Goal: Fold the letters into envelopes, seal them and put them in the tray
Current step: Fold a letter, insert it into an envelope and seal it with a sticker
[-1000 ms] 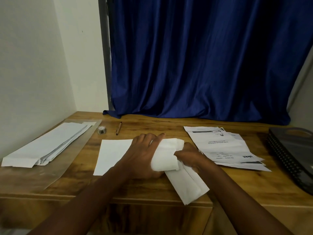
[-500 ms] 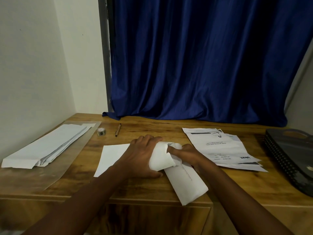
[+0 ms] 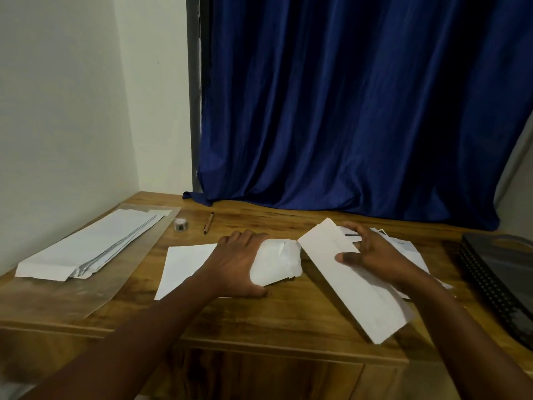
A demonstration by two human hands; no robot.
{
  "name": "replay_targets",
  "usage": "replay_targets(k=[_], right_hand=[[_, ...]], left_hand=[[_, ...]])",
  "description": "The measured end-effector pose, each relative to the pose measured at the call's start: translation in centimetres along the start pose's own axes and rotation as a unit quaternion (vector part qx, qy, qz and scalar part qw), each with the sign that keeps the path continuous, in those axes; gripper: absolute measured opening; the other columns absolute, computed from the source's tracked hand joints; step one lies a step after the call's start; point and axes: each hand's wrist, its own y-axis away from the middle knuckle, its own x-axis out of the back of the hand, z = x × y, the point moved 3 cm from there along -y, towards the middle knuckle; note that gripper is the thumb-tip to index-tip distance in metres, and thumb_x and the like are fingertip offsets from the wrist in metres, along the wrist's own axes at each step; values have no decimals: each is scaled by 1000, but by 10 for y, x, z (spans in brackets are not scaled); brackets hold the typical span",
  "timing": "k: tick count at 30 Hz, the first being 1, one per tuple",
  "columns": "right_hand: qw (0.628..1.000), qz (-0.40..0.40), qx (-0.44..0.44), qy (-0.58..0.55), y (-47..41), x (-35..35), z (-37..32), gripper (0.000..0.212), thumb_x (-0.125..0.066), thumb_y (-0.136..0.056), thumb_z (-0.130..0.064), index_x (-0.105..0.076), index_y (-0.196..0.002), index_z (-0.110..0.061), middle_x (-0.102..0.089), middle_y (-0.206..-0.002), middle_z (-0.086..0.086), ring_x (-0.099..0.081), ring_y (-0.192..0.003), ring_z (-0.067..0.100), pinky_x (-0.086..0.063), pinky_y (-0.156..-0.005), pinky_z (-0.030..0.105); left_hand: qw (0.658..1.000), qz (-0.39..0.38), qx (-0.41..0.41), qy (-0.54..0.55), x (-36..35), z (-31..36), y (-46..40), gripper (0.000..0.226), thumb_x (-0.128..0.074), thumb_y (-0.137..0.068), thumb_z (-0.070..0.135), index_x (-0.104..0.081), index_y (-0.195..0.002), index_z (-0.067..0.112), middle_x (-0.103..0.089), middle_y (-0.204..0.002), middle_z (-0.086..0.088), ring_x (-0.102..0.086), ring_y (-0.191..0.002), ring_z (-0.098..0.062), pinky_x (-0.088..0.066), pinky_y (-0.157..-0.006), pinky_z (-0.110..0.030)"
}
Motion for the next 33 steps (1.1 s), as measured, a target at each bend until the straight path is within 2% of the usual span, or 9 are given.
replay_targets(k=[2, 4, 7, 10, 18, 21, 26, 30, 33], right_hand=[[999, -11, 21, 27, 2, 5, -7, 32, -77, -89, -33, -60, -115, -42, -71, -109, -14, -70, -81, 4, -49, -63, 17], [998, -22, 49, 43, 2, 4, -11, 16, -75, -90, -32, -68, -102, -40, -75, -101, -17, -71, -77, 0, -52, -64, 18], [994, -47, 62, 76, -3, -6, -10, 12, -74, -92, -32, -74, -103, -34, -76, -95, -17, -72, -81, 1, -58, -72, 23], [986, -80, 64, 129, -10, -15, -7, 8, -74, -92, -33, -75, -100, -29, -76, -93, -14, -70, -82, 0, -55, -71, 20], [970, -160, 42, 177, -23, -25, -15, 20, -78, -88, -33, -76, -104, -21, -78, -99, -2, -73, -92, 15, -59, -88, 38], [982, -120, 33, 145, -29, -31, -21, 40, -90, -73, -36, -68, -103, -23, -73, -100, -3, -68, -94, 17, -58, -87, 39], [991, -28, 46, 125, -33, -48, -28, 67, -96, -57, -47, -55, -106, -28, -64, -93, -5, -59, -80, 11, -47, -65, 30], [992, -5, 46, 115, -29, -44, -20, 83, -91, -60, -59, -52, -129, -35, -64, -105, -8, -62, -94, 8, -52, -81, 31], [997, 31, 5, 66, -23, -19, -3, 88, -86, -65, -64, -49, -140, -35, -63, -112, -11, -61, -101, 8, -47, -82, 30]], left_hand=[[1000, 12, -4, -9, 1, 1, 1, 118, -71, -61, 81, -15, -154, 34, -34, -151, 4, -36, -132, -20, -33, -113, -43], [999, 26, -12, -22, 2, 5, 1, 118, -71, -61, 80, -16, -154, 32, -34, -151, 4, -35, -132, -20, -32, -113, -42], [998, 40, -19, -35, 5, 9, 1, 120, -70, -62, 81, -13, -155, 31, -30, -152, 3, -32, -133, -21, -28, -114, -41], [997, 52, -24, -48, 7, 9, 2, 125, -68, -61, 83, -9, -157, 29, -27, -154, 1, -30, -135, -21, -25, -116, -42], [993, 68, -52, -83, 12, 11, 2, 127, -68, -61, 81, -8, -158, 26, -26, -156, -3, -30, -136, -25, -26, -118, -46], [990, 68, -82, -95, 12, 17, 0, 124, -69, -61, 76, -10, -158, 26, -29, -155, -4, -31, -135, -25, -25, -118, -47], [990, 53, -88, -95, 9, 21, -1, 121, -68, -63, 75, -10, -157, 27, -27, -154, -3, -30, -136, -24, -25, -117, -44], [994, 56, -64, -75, 7, 13, 1, 117, -67, -65, 74, -13, -157, 26, -31, -153, -2, -32, -133, -23, -28, -115, -41], [994, 68, -48, -70, 5, 7, 4, 117, -67, -65, 76, -17, -157, 25, -35, -150, -2, -35, -130, -23, -30, -113, -42]])
